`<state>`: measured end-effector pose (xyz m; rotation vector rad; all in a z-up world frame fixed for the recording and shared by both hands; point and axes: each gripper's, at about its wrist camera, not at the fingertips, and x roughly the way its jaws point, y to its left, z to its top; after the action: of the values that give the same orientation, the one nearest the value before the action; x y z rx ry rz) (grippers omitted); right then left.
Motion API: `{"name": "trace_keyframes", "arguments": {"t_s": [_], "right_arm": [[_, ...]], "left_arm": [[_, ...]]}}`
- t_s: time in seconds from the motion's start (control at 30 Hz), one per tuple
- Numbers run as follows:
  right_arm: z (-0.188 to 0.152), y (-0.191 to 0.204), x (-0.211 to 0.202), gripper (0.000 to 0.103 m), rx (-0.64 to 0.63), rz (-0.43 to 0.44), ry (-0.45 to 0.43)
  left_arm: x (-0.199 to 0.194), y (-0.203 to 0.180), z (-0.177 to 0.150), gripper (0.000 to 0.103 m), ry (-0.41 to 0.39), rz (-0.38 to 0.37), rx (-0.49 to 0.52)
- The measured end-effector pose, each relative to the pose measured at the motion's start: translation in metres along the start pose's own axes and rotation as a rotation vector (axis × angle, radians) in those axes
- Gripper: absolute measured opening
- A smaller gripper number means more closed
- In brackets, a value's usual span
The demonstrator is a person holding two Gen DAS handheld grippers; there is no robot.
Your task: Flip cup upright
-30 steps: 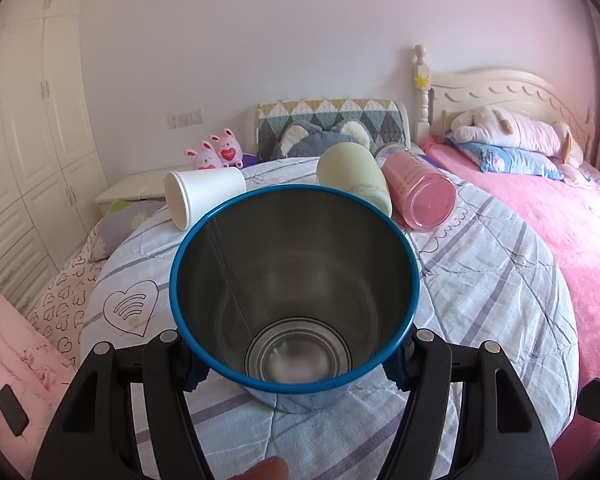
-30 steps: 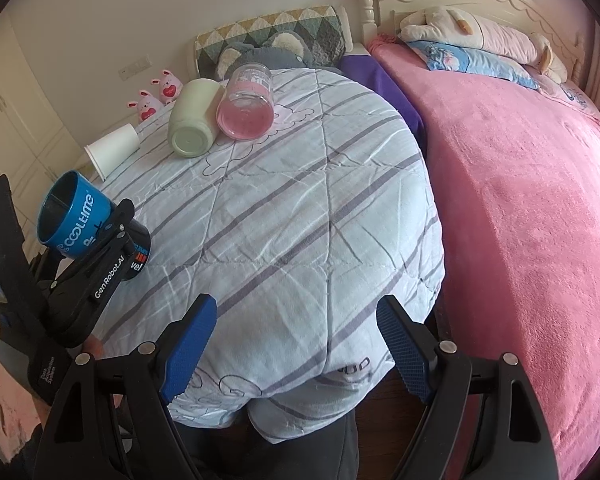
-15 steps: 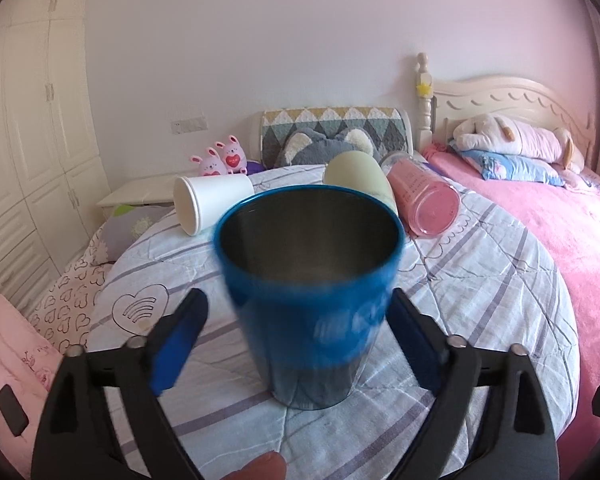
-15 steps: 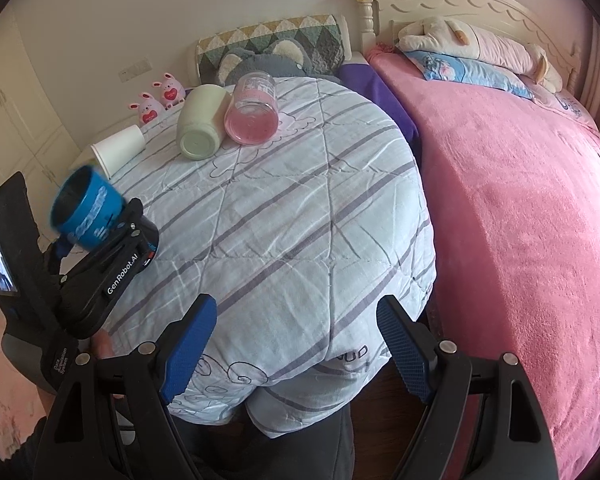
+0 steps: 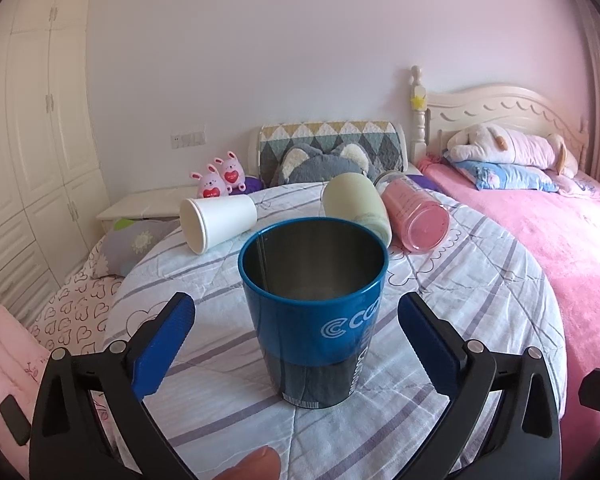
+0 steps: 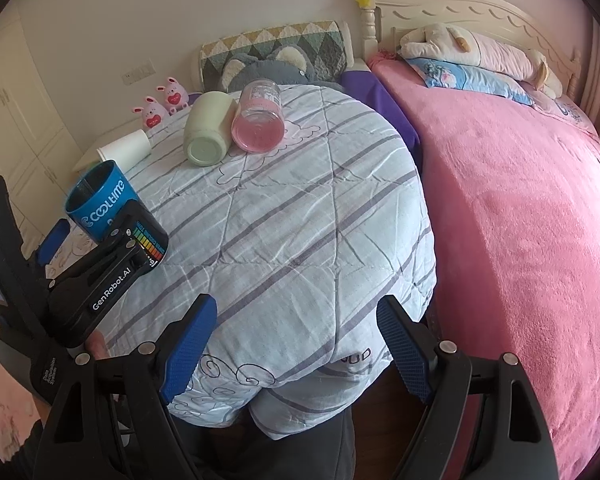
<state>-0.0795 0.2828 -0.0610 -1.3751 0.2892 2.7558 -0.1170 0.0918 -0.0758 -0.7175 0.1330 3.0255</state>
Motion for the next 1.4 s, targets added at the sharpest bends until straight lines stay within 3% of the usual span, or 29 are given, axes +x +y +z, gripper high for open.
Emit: {"name": "trace_keyframes", "arguments": {"t_s": [0.3, 0.5, 0.63, 0.97, 1.4], "right_arm": [[0.007, 0.007, -0.026, 0.083, 0.002, 0.022, -0.094], [0.016, 0.033, -0.051, 0.083, -0.043, 0.051, -0.21], [0.014, 0.057, -0.066, 0.083, -0.08, 0.068, -0.282], [-0.02, 0.095, -0.087, 0.083, -0.139, 0.065, -0.381], [-0.056, 0.096, -0.101, 0.083, -0.146, 0.031, -0.446]], "left_arm": [[-0.05, 0.026, 0.027, 0.103, -0.046, -0.004, -0.001], [-0.099, 0.063, 0.052, 0.103, -0.075, 0.021, -0.017], [-0.123, 0.085, 0.057, 0.103, -0.05, 0.062, -0.016], [-0.151, 0.113, 0.03, 0.103, 0.034, 0.058, -0.053], [-0.171, 0.104, 0.002, 0.103, 0.009, 0.033, -0.036]]}}
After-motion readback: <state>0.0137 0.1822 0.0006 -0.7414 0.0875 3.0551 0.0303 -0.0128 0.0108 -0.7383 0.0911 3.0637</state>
